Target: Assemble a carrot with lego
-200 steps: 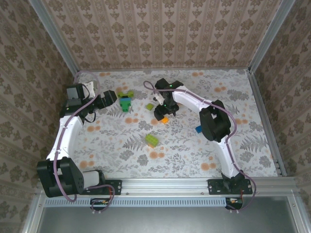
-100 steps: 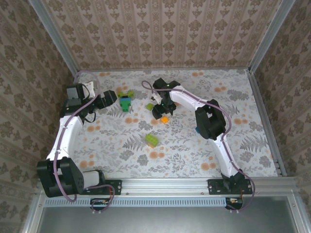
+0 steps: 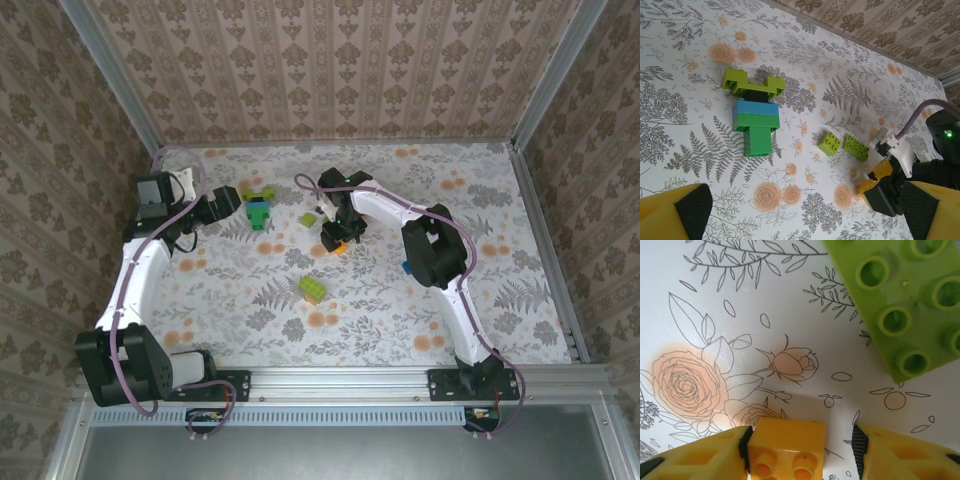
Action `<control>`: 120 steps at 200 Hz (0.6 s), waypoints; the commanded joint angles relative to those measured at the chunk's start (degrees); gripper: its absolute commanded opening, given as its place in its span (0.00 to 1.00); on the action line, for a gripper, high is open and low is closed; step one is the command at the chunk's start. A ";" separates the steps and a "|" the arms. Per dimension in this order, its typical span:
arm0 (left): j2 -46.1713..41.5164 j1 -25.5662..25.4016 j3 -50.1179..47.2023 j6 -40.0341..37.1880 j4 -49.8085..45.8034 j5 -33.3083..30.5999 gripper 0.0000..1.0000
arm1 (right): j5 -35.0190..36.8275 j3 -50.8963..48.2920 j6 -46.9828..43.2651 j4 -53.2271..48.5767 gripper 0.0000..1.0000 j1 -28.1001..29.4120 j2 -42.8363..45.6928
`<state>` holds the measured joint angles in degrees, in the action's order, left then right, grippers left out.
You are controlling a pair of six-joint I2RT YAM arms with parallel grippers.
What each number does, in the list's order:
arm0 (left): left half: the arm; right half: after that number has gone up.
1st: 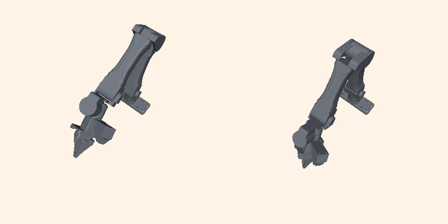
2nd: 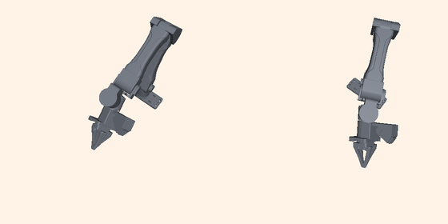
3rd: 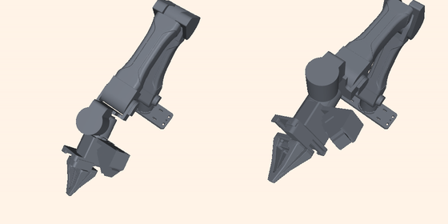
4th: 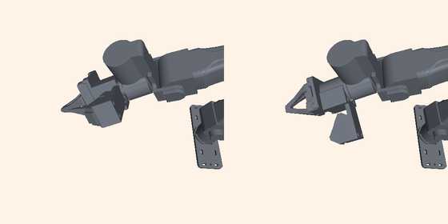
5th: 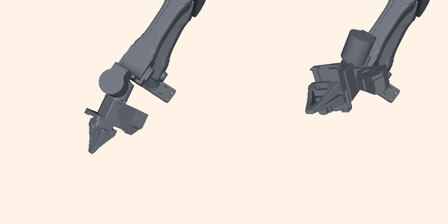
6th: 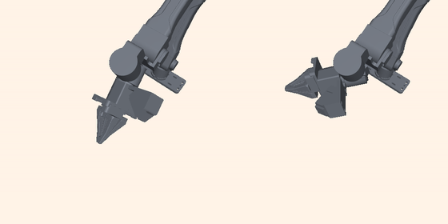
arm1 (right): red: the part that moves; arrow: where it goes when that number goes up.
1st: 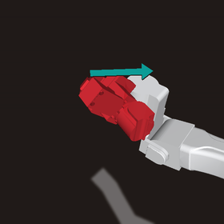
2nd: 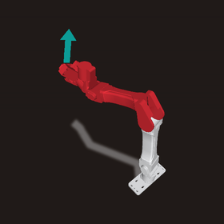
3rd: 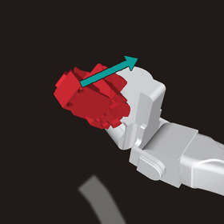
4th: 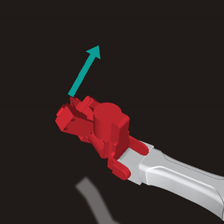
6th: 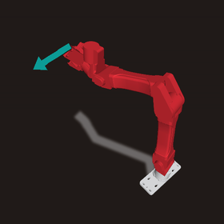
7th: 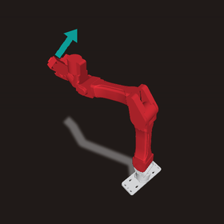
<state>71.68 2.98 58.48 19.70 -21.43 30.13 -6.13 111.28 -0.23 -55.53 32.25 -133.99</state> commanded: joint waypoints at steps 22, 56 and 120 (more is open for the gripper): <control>0.39 -0.26 1.79 -1.10 -0.76 0.28 1.00 | 0.29 -2.14 0.05 -1.47 0.46 0.01 2.70; 0.34 -0.27 1.68 -1.11 -0.73 0.25 1.00 | 0.50 -4.06 0.56 -0.99 0.39 0.16 5.24; 0.39 -0.49 1.57 -1.19 -0.82 0.35 1.00 | 0.86 -10.66 1.41 -2.99 0.38 6.64 17.59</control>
<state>71.68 2.98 58.48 19.70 -21.43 30.15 -5.76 102.80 0.49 -55.61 34.74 -124.01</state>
